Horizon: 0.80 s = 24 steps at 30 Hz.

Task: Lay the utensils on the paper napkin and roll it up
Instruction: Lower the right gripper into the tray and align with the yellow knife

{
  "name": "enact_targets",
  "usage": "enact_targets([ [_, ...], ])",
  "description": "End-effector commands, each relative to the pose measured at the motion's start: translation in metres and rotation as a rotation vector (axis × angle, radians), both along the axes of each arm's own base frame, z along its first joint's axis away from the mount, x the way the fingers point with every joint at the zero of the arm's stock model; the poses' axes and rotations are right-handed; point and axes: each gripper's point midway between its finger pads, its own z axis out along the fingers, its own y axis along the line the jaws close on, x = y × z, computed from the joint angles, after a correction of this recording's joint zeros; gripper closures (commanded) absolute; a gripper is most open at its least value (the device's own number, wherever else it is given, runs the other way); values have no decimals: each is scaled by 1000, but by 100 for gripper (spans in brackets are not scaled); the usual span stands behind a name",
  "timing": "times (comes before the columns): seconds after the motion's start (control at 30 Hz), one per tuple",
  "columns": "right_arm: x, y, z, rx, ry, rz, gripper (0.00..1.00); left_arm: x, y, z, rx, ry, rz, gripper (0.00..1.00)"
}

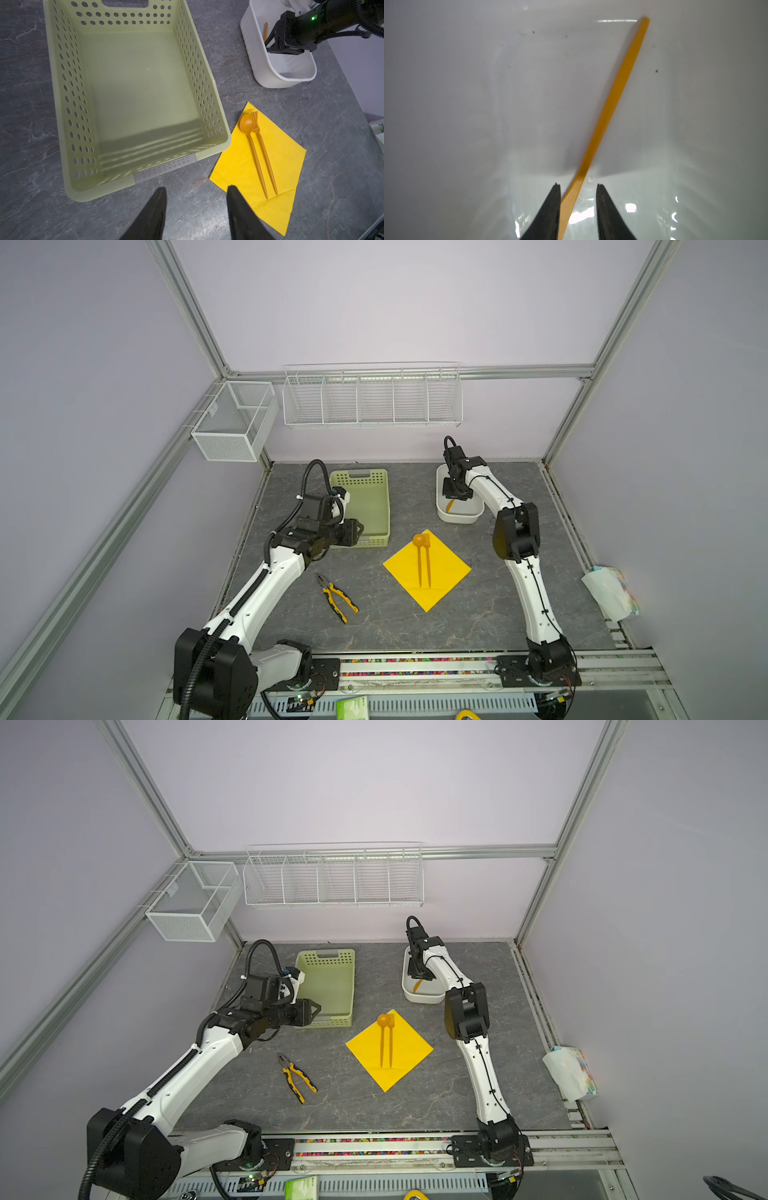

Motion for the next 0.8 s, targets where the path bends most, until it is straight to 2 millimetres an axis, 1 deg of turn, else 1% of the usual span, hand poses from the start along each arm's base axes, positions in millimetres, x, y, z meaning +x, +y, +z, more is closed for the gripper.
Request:
enact_targets([
  [0.0,-2,-3,-22,-15,31,-24,67,3,-2,1,-10,-2,-8,52],
  [0.13,-3,-5,-31,-18,46,-28,67,3,-1,1,-9,0,-6,52],
  [0.27,-4,-6,-36,-20,56,-27,72,3,-1,0,-8,4,-8,52],
  [0.33,-4,-6,-36,-20,55,-26,75,3,-2,-1,-7,5,-10,52],
  [0.53,-2,-6,-28,-14,43,-29,86,3,-2,-1,-8,7,-14,52],
  [0.7,1,-6,-15,-5,17,-34,91,2,-3,-1,-10,8,-16,52],
  [0.77,3,-6,-5,1,0,-36,92,2,-3,0,-13,7,-21,52],
])
